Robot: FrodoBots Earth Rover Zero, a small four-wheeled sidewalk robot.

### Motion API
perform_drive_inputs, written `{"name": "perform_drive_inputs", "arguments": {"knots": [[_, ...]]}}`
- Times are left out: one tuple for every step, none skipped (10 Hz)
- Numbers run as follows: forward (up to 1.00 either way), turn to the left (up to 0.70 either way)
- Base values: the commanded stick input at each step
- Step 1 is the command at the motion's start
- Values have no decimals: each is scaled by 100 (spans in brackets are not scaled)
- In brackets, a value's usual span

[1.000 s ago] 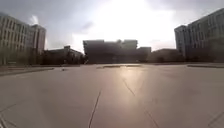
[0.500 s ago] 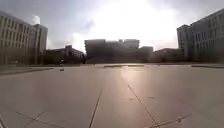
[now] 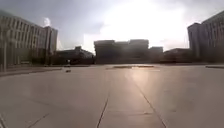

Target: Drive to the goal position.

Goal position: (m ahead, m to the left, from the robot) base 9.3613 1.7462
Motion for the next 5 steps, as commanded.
{"name": "perform_drive_inputs", "arguments": {"knots": [[100, 3], [100, 3], [100, 3], [100, 3], [100, 3]]}}
